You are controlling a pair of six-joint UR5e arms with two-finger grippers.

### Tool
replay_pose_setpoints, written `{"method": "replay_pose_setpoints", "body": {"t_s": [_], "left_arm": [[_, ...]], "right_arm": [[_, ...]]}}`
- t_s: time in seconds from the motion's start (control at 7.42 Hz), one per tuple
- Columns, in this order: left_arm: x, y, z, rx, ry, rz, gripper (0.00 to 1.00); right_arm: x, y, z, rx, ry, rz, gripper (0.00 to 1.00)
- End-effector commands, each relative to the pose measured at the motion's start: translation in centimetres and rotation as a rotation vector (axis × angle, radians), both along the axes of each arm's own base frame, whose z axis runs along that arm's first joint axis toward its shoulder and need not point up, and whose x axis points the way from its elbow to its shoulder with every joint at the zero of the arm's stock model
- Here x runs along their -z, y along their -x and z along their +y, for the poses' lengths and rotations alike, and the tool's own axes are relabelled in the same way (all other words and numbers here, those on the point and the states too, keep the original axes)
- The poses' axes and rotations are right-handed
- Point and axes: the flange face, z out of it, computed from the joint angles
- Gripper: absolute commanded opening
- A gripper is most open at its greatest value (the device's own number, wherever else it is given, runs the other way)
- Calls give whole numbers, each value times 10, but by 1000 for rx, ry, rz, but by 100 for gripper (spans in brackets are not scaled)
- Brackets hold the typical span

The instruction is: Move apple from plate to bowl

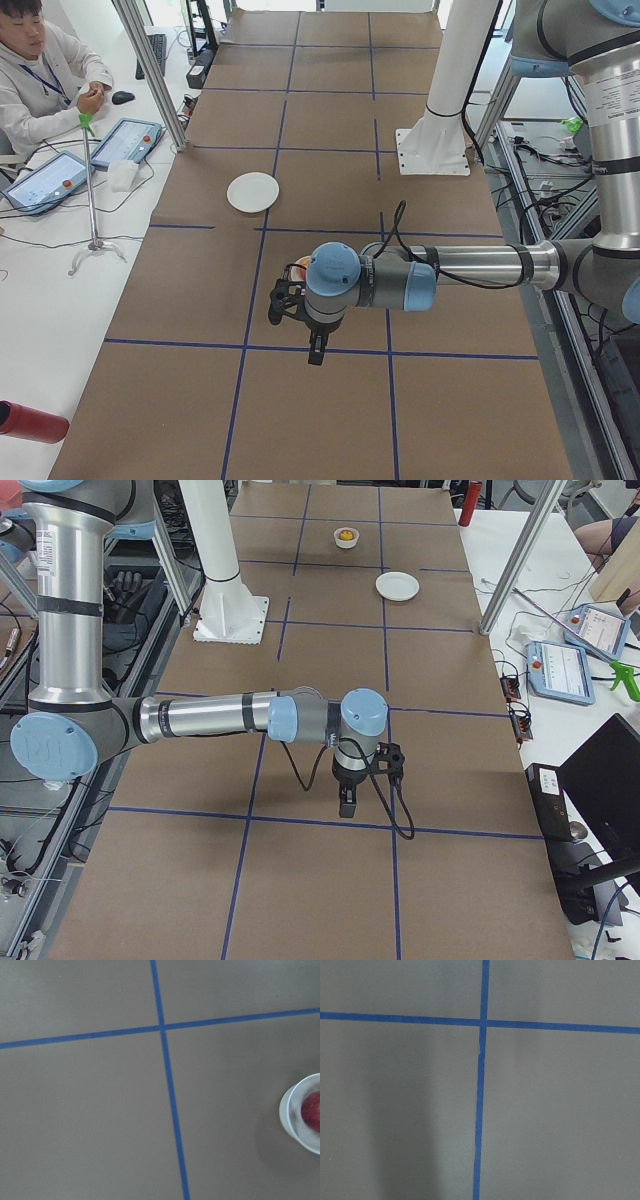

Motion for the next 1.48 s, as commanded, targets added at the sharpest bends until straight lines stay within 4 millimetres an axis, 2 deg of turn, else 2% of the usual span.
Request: {"method": "replay_pose_setpoints", "body": {"t_s": [0.0, 0.13, 0.27, 0.54, 0.67, 0.94, 1.35], "left_arm": [[10, 3, 2, 0, 78, 12, 99], [18, 3, 4, -3, 101, 11, 99], [14, 3, 4, -2, 110, 10, 99], [21, 3, 4, -7, 87, 6, 100], [46, 3, 4, -5, 41, 7, 100], [65, 3, 6, -5, 6, -1, 100], [62, 3, 5, -7, 12, -1, 100]], "right_arm": [[0, 0, 0, 0, 0, 0, 100], [-1, 0, 0, 0, 1, 0, 100], [-1, 0, 0, 0, 1, 0, 100], [-1, 0, 0, 0, 1, 0, 100], [-1, 0, 0, 0, 1, 0, 100], [0, 0, 0, 0, 0, 0, 100], [0, 0, 0, 0, 0, 0, 100]]}}
